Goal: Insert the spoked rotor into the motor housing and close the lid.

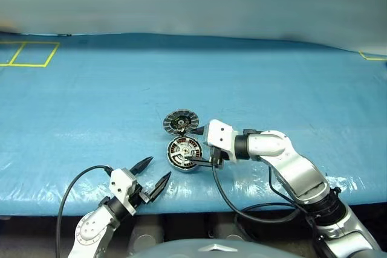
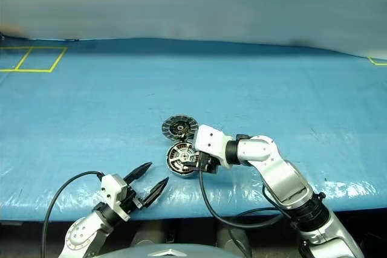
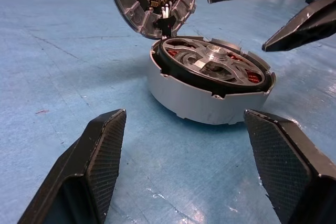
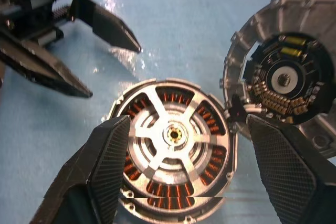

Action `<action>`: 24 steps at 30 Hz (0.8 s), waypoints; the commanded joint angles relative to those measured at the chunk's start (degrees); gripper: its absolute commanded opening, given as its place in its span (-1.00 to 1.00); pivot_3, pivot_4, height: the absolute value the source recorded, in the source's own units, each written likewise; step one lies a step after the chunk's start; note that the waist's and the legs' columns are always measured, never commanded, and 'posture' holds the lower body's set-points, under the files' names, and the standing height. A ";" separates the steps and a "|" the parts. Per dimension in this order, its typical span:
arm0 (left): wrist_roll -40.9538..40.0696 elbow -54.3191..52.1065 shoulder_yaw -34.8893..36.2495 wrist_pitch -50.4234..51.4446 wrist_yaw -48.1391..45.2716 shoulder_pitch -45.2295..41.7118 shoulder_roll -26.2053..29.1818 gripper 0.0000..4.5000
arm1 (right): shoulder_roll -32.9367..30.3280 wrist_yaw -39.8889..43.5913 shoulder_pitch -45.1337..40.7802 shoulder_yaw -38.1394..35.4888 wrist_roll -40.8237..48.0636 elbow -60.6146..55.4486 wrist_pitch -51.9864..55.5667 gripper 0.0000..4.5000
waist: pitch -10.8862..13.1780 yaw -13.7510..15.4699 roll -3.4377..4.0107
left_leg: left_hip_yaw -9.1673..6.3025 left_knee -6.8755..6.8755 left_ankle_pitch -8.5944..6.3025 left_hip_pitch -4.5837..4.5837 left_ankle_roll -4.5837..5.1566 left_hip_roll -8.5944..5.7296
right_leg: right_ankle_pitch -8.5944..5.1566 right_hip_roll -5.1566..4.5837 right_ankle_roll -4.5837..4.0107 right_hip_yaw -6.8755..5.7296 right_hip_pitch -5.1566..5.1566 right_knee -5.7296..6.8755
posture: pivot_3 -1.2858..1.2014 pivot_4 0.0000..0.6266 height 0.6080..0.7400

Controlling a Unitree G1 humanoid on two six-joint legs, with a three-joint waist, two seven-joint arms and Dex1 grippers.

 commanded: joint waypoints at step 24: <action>1.82 -0.36 -0.21 -2.06 -0.29 -1.21 0.05 0.70 | 3.60 -6.03 -0.22 8.73 -3.31 20.81 -3.17 -0.99 | -0.58 -0.05 0.20 | 0.10 0.03 -0.04 0.24 0.03 -0.05 | 0.01 0.07 0.02 0.03 0.23 0.00 | 0.03 -0.52 1.00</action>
